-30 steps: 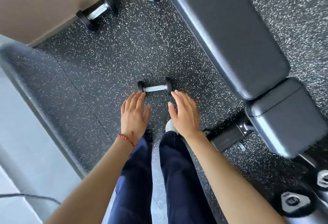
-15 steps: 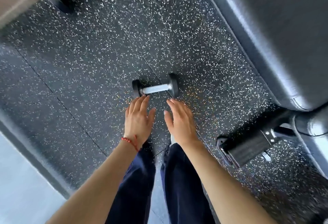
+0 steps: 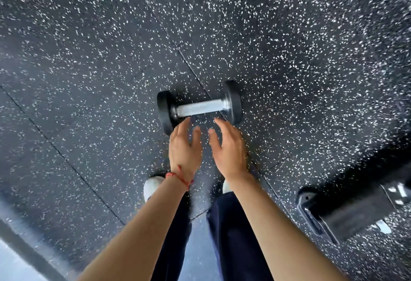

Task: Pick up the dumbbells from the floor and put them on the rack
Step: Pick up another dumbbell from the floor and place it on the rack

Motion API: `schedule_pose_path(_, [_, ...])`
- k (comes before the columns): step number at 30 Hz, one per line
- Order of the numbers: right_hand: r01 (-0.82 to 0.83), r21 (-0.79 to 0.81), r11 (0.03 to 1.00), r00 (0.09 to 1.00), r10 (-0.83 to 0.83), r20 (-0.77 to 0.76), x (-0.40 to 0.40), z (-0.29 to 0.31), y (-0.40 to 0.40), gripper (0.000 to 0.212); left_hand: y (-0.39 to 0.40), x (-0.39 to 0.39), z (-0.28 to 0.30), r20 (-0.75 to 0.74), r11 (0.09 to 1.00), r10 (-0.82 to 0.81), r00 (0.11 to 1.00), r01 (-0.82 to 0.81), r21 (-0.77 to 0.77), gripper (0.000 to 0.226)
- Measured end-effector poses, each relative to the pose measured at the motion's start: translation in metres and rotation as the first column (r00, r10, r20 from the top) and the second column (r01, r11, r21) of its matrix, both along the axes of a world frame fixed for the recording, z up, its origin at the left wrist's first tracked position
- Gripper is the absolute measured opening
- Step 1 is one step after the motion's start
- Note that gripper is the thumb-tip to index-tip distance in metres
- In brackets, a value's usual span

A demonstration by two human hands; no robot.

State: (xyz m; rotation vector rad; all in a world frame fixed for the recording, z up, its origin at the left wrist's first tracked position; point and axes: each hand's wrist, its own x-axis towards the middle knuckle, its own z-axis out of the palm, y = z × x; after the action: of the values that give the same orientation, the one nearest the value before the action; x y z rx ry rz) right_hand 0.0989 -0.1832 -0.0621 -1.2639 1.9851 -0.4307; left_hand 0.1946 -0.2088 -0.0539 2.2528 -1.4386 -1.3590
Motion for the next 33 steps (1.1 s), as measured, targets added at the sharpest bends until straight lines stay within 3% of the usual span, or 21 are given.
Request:
schedule_pose_path(4, [0.068, 0.037, 0.997, 0.997, -0.069, 0.027, -0.002, -0.036, 0.005, 0.033, -0.001, 0.0, -0.031, -0.001, 0.976, 0.189, 0.982, -0.188, 0.107, 0.04])
schedule_pose_path(8, [0.275, 0.088, 0.958, 0.951, -0.284, 0.12, 0.002, -0.069, 0.001, 0.033, -0.003, -0.005, -0.06, -0.093, 0.911, 0.388, 0.917, -0.366, 0.192, 0.04])
schedule_pose_path(13, [0.518, 0.18, 0.836, 0.763, -0.547, 0.345, 0.019, -0.101, -0.013, 0.032, -0.009, -0.017, -0.09, -0.209, 0.852, 0.524, 0.826, -0.507, 0.133, 0.019])
schedule_pose_path(19, [0.714, 0.19, 0.674, 0.544, -0.705, 0.456, 0.033, -0.124, -0.029, 0.021, -0.014, -0.024, -0.118, -0.279, 0.692, 0.712, 0.645, -0.713, 0.117, 0.029])
schedule_pose_path(22, [0.772, 0.227, 0.594, 0.394, -0.727, 0.562, 0.033, -0.127, -0.035, 0.012, -0.016, -0.024, -0.127, -0.328, 0.627, 0.757, 0.565, -0.769, 0.124, 0.028])
schedule_pose_path(28, [0.793, 0.36, 0.491, 0.133, -0.717, 0.684, 0.033, -0.129, -0.043, 0.012, -0.019, -0.029, -0.13, -0.52, 0.471, 0.803, 0.292, -0.845, 0.252, 0.009])
schedule_pose_path(33, [0.787, 0.423, 0.45, 0.053, -0.731, 0.68, 0.034, -0.127, -0.052, 0.001, -0.03, -0.031, -0.13, -0.533, 0.385, 0.829, 0.171, -0.865, 0.322, 0.014])
